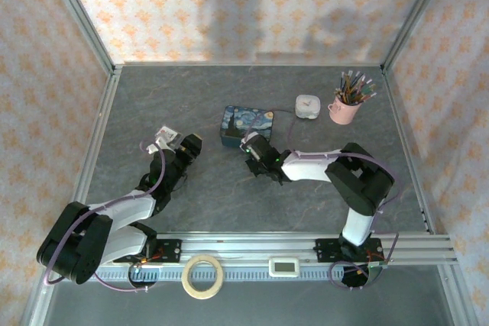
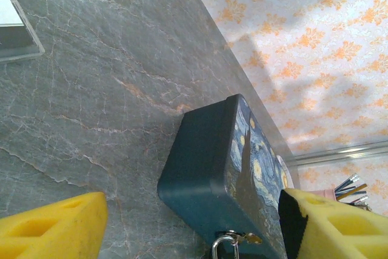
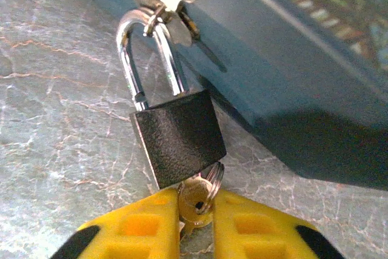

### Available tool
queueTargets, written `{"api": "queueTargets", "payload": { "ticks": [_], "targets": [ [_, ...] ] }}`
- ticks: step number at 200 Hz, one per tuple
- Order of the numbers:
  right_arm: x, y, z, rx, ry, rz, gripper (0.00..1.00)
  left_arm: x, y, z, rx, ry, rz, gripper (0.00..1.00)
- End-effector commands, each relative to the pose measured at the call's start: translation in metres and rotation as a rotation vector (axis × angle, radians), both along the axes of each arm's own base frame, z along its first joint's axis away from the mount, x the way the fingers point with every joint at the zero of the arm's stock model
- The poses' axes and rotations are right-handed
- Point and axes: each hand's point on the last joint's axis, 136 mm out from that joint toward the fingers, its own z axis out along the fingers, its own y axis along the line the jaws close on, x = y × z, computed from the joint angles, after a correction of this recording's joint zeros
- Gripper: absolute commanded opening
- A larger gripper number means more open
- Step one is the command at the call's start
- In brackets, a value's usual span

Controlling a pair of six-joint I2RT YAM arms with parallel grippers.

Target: Unlock a padlock with a key

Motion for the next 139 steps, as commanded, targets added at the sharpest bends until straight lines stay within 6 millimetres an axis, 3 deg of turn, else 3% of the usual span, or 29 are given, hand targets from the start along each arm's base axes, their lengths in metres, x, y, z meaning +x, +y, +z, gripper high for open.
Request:
{"api": "queueTargets", "payload": {
  "ticks": [1,27,90,139],
  "targets": [
    [0.003,0.013,0.02,0.064,-0.04,0.081,0.11,0.002,0.004,0.008,0.013,-0.041,0.006,0.72],
    [0.005,0.021,0.025,0.068,-0.029,0.144,0.0,0.002,0.004,0.007,0.015,-0.042,0.001,0.72],
    [0.018,0.042,0.027,0.19,0.099,0.18,0.0,0.002,-0.015,0.002,-0.025,-0.043,-0.092,0.66],
    [0.022,0.036,0.022,0.174,0.112,0.135,0.0,0.006,-0.033,-0.006,-0.052,-0.027,-0.132,0.65]
  ]
}}
